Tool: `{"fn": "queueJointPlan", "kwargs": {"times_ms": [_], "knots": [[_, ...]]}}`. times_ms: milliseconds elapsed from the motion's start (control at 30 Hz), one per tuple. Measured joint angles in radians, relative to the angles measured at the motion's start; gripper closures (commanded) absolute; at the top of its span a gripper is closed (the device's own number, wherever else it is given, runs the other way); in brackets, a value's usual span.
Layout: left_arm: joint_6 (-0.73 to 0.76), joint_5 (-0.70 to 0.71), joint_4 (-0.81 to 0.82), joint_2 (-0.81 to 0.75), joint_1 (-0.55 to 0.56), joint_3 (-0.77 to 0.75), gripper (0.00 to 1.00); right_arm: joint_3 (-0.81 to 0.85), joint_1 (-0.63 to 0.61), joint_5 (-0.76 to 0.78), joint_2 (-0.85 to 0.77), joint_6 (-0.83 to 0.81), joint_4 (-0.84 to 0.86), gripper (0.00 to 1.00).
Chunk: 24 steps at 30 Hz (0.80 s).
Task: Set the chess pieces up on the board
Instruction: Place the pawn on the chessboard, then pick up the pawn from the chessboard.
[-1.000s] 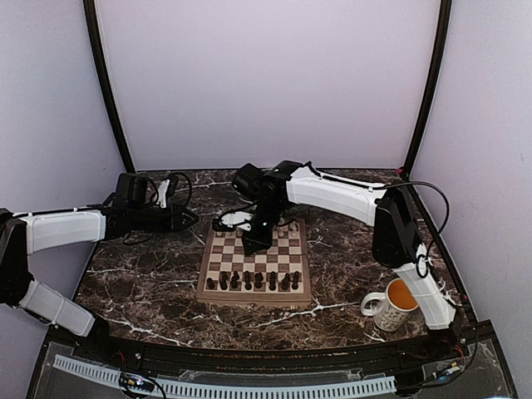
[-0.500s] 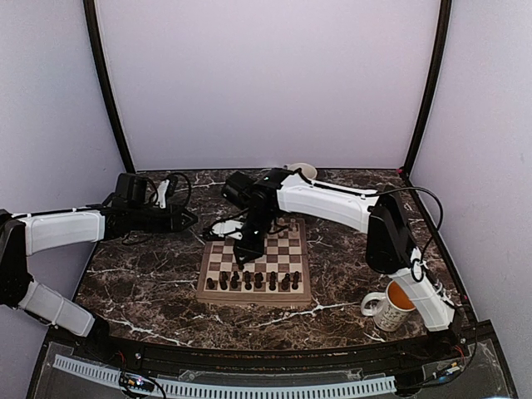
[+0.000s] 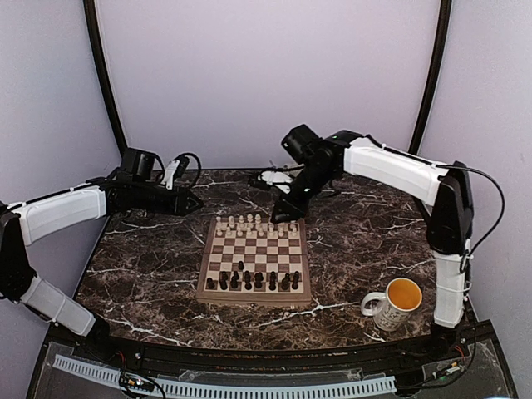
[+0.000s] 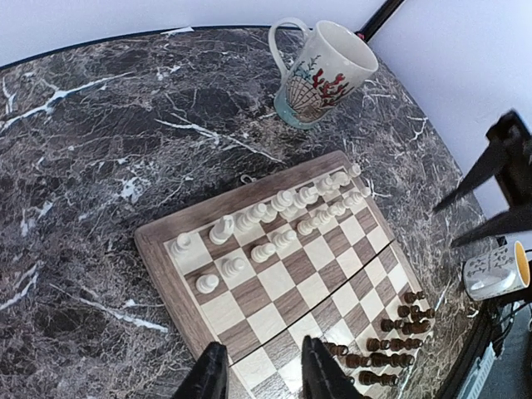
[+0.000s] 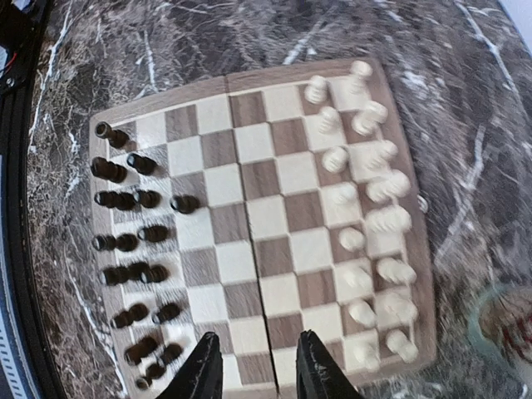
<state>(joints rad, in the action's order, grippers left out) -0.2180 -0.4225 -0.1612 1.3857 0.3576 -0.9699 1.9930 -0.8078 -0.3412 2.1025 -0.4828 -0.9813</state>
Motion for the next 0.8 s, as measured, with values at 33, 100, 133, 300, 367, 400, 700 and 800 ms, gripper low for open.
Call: {"fn": "queueJointPlan", "kwargs": {"times_ms": [33,100,133,300,367,400,700,800], "knots": [[0.016,0.006,-0.024,0.008,0.014,-0.027,0.68,-0.062,0.031,-0.002,-0.06,0.004,0.025,0.67],[0.049,0.02,-0.071,0.032,0.047,-0.084,0.68,-0.146,0.081,0.002,-0.14,0.006,0.055,0.67],[0.064,0.027,-0.099,0.05,0.064,-0.119,0.68,-0.201,0.107,0.004,-0.184,0.008,0.076,0.67],[0.159,0.077,-0.236,0.161,0.158,-0.277,0.68,-0.49,0.182,0.017,-0.356,0.021,0.196,0.66],[0.198,0.101,-0.289,0.209,0.2,-0.327,0.68,-0.617,0.21,0.025,-0.426,0.027,0.25,0.63],[0.229,0.121,-0.327,0.25,0.239,-0.359,0.68,-0.665,0.226,0.027,-0.456,0.031,0.274,0.6],[0.332,0.217,-0.48,0.41,0.41,-0.423,0.68,-0.919,0.495,-0.012,-0.555,0.166,0.548,0.02],[0.346,0.23,-0.507,0.431,0.42,-0.423,0.68,-0.951,0.547,-0.054,-0.554,0.201,0.586,0.02]]}}
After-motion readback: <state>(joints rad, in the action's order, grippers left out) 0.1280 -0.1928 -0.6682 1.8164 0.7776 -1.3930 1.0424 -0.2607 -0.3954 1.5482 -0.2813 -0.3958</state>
